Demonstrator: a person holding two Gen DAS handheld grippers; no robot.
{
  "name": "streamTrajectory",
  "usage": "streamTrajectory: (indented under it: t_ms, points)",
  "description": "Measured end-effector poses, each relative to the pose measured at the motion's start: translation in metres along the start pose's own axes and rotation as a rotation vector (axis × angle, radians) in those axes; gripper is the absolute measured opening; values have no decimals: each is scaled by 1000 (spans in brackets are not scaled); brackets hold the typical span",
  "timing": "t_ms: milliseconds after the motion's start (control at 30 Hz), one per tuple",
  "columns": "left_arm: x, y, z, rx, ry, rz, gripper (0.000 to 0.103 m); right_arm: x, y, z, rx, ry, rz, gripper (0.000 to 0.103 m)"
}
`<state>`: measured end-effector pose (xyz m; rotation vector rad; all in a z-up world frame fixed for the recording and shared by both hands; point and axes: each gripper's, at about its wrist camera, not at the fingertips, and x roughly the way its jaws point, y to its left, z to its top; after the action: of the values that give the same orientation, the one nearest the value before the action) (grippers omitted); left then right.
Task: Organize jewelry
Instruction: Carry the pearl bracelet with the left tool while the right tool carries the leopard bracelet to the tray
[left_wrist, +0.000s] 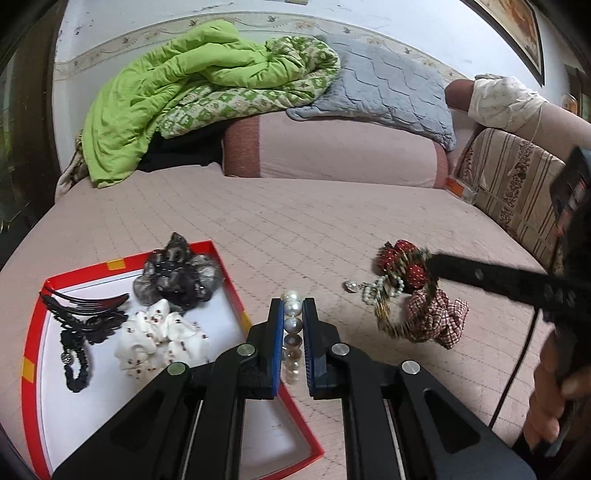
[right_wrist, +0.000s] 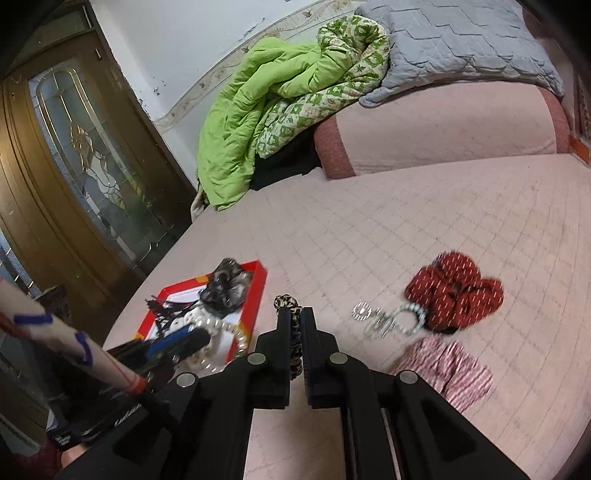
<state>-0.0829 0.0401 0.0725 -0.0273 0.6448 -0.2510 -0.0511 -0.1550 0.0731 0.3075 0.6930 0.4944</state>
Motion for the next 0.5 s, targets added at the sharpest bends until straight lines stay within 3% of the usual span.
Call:
streamTrajectory:
  t_ms: [500]
  points:
    - [-33, 37, 2, -95, -58, 0, 9, -3, 57, -26, -49, 42, -12, 6]
